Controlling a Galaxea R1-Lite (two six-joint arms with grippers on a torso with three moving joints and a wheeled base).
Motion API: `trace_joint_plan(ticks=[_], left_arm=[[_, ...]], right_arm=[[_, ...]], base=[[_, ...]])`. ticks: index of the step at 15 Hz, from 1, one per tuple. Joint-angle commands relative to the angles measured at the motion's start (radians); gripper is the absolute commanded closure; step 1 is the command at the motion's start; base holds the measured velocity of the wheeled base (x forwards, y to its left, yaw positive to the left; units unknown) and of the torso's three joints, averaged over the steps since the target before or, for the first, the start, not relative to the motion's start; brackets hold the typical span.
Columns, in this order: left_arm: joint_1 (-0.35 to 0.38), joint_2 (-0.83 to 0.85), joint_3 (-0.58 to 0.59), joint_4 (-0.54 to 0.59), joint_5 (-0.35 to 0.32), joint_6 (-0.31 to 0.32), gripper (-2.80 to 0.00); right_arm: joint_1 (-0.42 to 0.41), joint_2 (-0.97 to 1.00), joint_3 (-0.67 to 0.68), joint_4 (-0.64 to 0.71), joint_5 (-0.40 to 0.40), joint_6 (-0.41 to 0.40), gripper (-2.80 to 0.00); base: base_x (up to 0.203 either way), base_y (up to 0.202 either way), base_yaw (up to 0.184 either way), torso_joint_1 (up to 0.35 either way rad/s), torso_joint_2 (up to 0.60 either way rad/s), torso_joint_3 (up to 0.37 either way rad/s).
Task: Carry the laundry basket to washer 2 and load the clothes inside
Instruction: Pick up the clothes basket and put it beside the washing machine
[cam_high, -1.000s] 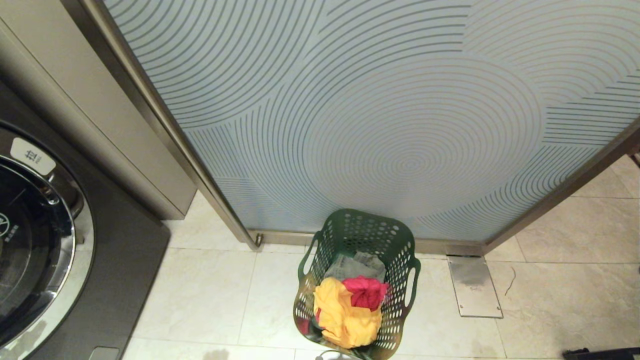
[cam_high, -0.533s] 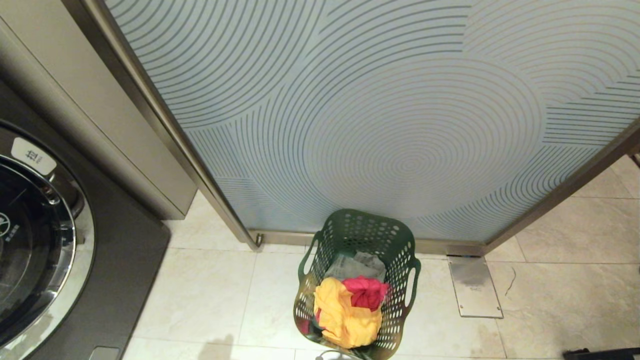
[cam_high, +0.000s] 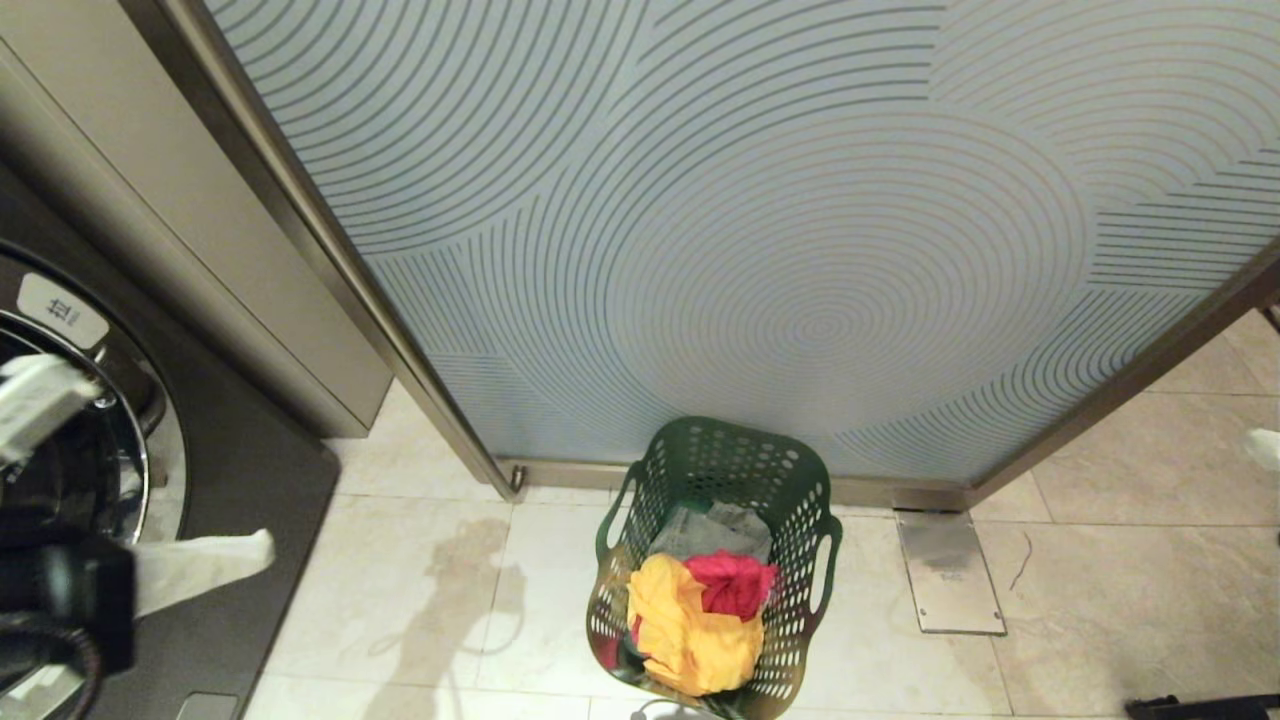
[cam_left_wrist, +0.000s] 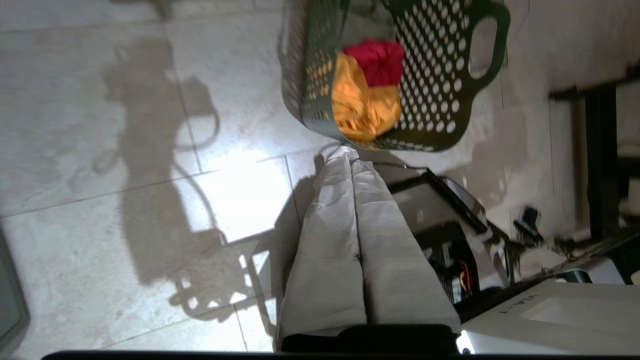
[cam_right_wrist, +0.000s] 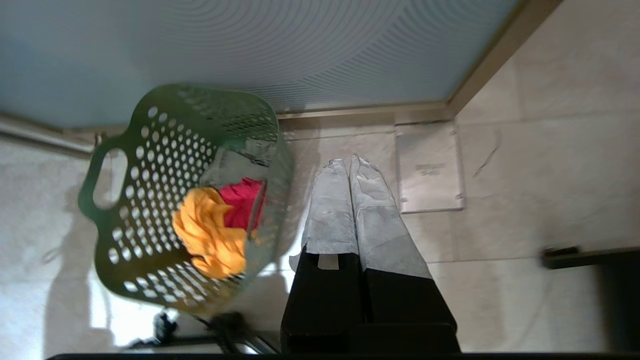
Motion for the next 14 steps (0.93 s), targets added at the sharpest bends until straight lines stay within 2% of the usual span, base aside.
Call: trace_joint_plan(ticks=[1,2,3,5,8,9,11,12,14], left_arm=[[-0.161,0.345,-0.082,-0.038,0.057,-0.023,-2.80],[-0.196,0.426,-0.130,-0.054,0.077,-0.032,-2.80],[-0.225,0.505,-0.185,-0.065,0.091,-0.043,-2.80],[-0.290,0.639,-0.288,-0.078,0.125,-0.083,-2.80],[-0.368,0.798,-0.401,-0.132,0.264,-0.111,-2.80],[-0.381,0.840,-0.442,-0.179,0.352,-0.114,-2.80],[-0.402,0.863,-0.467,-0.243,0.503,-0.117,-2.80],[-0.404,0.859,-0.466,-0.253,0.544,-0.115,-2.80],[-0.405,0.855,-0.447,-0.254,0.582,-0.101,-2.80]], right_arm=[[-0.002,0.300,-0.018,-0.122,0.000,0.049,0.00],[-0.002,0.382,-0.025,-0.179,-0.001,0.063,0.00],[-0.002,0.465,-0.035,-0.239,-0.001,0.073,-2.80],[-0.002,0.619,-0.046,-0.357,0.001,0.085,-2.80],[0.018,0.789,-0.073,-0.529,0.003,0.135,-2.80],[0.047,0.806,-0.087,-0.551,0.004,0.180,-2.80],[0.097,0.800,-0.075,-0.551,0.005,0.218,-2.80],[0.127,0.798,-0.070,-0.551,0.005,0.237,-2.80],[0.186,0.809,-0.066,-0.549,0.004,0.273,-2.80]], base=[[0.000,0.000,0.000,0.000,0.00,0.000],[0.000,0.000,0.000,0.000,0.00,0.000],[0.000,0.000,0.000,0.000,0.00,0.000],[0.000,0.000,0.000,0.000,0.00,0.000],[0.000,0.000,0.000,0.000,0.00,0.000],[0.000,0.000,0.000,0.000,0.00,0.000],[0.000,0.000,0.000,0.000,0.00,0.000],[0.000,0.000,0.000,0.000,0.00,0.000],[0.000,0.000,0.000,0.000,0.00,0.000]])
